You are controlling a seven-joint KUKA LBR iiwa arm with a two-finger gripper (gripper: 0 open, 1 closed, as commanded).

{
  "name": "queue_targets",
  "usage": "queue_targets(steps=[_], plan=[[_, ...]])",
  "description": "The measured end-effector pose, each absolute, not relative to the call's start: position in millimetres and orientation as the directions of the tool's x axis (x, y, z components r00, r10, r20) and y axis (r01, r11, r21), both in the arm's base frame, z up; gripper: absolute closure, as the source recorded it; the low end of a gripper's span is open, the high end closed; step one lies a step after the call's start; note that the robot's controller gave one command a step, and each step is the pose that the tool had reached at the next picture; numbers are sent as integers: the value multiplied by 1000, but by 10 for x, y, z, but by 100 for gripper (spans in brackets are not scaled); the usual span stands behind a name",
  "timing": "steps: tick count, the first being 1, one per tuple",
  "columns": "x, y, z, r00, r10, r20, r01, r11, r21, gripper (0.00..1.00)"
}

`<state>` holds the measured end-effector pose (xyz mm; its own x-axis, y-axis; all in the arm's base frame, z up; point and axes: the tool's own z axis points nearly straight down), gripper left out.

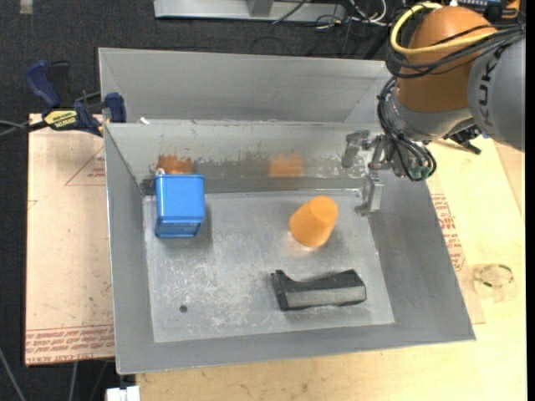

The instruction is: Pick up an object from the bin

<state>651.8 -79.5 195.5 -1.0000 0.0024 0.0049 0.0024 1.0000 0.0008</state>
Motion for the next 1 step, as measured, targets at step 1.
queue_targets(steps=[1], plan=[[6530,-792,2010,-1000,1,-3,1,1000,0,0]])
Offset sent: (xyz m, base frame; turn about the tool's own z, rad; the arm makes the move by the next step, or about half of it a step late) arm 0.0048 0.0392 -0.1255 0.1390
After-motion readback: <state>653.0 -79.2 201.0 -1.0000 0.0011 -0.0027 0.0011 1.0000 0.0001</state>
